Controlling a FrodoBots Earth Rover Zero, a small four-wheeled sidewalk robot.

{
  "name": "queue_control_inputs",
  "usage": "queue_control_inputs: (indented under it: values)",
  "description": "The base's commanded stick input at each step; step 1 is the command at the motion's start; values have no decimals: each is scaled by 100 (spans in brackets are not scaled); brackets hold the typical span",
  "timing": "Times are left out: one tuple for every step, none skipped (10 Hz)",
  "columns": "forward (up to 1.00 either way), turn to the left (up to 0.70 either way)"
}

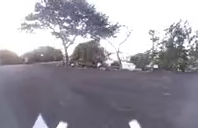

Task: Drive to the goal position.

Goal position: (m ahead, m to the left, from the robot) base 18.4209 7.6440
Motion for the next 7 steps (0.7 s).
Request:
queue_control_inputs:
  values:
    - [70,35]
    - [70,35]
    - [70,35]
    - [70,35]
    - [70,35]
    - [70,35]
    - [70,35]
